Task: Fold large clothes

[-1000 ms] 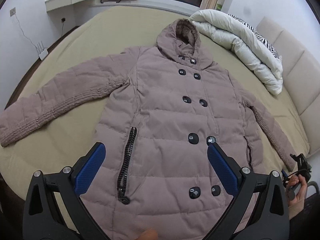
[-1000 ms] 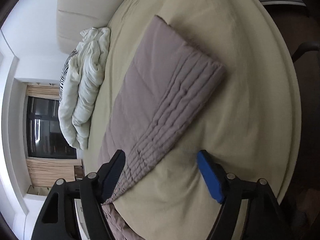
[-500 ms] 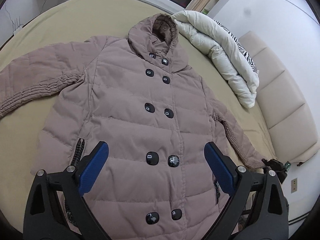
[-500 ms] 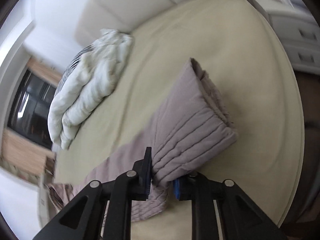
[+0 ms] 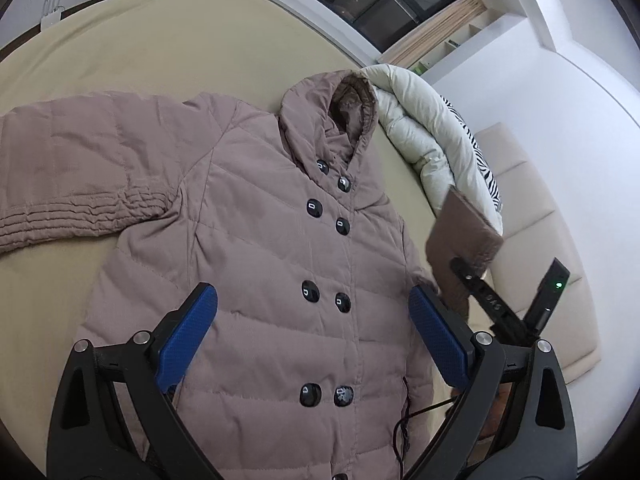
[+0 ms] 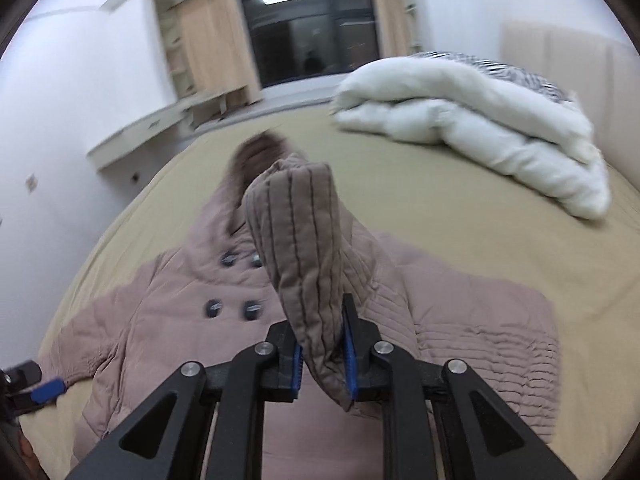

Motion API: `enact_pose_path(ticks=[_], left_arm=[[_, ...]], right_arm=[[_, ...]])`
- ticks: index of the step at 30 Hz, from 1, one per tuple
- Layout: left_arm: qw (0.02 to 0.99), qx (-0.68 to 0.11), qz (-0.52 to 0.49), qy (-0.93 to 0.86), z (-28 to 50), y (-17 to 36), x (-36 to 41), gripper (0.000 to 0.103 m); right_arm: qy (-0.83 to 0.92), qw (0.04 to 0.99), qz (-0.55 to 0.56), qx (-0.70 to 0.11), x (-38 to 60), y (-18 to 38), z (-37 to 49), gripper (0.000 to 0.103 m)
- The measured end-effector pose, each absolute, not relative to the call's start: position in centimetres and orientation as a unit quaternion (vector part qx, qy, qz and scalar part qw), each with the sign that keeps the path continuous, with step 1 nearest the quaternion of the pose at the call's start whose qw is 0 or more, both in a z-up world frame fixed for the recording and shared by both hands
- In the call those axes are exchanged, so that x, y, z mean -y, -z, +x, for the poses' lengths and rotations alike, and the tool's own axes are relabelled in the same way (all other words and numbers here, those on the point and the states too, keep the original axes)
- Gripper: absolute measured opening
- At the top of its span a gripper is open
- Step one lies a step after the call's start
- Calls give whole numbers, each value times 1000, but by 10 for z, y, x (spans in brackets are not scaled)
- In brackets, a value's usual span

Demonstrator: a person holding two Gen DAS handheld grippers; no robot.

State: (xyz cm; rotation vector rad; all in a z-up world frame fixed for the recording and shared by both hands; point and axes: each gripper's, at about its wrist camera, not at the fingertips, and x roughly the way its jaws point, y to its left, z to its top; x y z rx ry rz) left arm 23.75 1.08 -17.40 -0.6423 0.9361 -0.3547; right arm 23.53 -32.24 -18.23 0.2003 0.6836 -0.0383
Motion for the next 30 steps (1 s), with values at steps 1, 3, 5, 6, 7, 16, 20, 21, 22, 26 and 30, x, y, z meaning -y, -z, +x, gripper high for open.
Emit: enact_pose_path(ticks=[1, 3, 5, 6, 7, 16, 20, 21, 22, 26, 30], left_arm=[[828, -439, -306, 166, 242, 175, -15, 97], [823, -438, -319, 168, 256, 180, -22, 97], [814, -444, -335, 170, 271, 188, -27, 97], [808, -448, -343, 172, 279, 193, -28, 97], [801, -453, -348, 176, 286, 198, -27, 97], [766, -504, -335, 215, 327, 234, 34, 97], [748, -536, -313, 235, 354, 254, 80, 97], [744, -545, -305, 237, 359, 260, 91, 97], [741, -553, -299, 237, 364, 265, 100, 97], [733, -571, -282, 239, 381, 281, 129, 69], [726, -593, -260, 230, 390, 298, 148, 33]], right_arm=[[9, 934, 98, -343, 311, 188, 244, 19], [-10, 927, 94, -362, 294, 202, 256, 19], [-28, 912, 87, -400, 278, 222, 273, 27], [-33, 904, 87, -417, 271, 232, 285, 31], [-49, 897, 91, -429, 268, 242, 283, 45], [-78, 899, 201, -382, 292, 236, 188, 89], [-67, 875, 310, -366, 336, 247, 151, 89], [-61, 871, 328, -362, 346, 250, 143, 89], [-54, 867, 342, -359, 355, 254, 138, 89], [-40, 858, 371, -352, 382, 263, 122, 87], [-48, 853, 383, -350, 388, 268, 118, 85]])
